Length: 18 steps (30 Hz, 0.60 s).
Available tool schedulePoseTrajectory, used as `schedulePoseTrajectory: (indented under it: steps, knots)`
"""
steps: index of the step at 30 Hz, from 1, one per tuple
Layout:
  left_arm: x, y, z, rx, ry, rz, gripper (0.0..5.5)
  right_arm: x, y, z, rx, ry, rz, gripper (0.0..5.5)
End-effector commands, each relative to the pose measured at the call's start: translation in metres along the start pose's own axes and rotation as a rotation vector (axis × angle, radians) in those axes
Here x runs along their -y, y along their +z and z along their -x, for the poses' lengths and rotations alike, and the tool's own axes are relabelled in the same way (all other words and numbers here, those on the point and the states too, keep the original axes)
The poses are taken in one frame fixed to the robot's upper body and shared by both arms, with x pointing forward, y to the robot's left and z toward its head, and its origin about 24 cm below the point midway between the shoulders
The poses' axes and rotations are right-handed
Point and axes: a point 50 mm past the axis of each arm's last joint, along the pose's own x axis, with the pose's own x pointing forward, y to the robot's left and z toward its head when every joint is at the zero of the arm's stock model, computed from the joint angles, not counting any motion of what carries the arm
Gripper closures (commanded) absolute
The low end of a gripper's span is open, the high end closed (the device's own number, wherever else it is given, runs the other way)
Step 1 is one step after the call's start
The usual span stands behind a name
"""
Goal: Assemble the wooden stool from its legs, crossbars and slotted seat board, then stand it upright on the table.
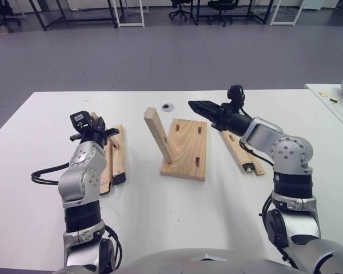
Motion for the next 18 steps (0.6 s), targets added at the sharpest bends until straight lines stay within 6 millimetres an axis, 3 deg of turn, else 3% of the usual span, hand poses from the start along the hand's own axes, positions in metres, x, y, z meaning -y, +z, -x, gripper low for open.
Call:
schedulePoseTrajectory:
  steps: [1,10,18]
  knots:
    - [-0.003,-0.003,-0.002,0.001,0.013,-0.019,5.12,0.0,0.006,-0.001,-0.005,-0.002,0.023,2.38]
    - [0.0,-0.011,-0.004,-0.016,0.009,-0.001,5.12,0.0,0.008,-0.002,-0.002,-0.001,0.024,2.38]
    - [0.012,-0.001,-0.002,0.034,-0.042,-0.103,5.12,0.0,0.006,-0.001,-0.007,-0.002,0.022,2.38]
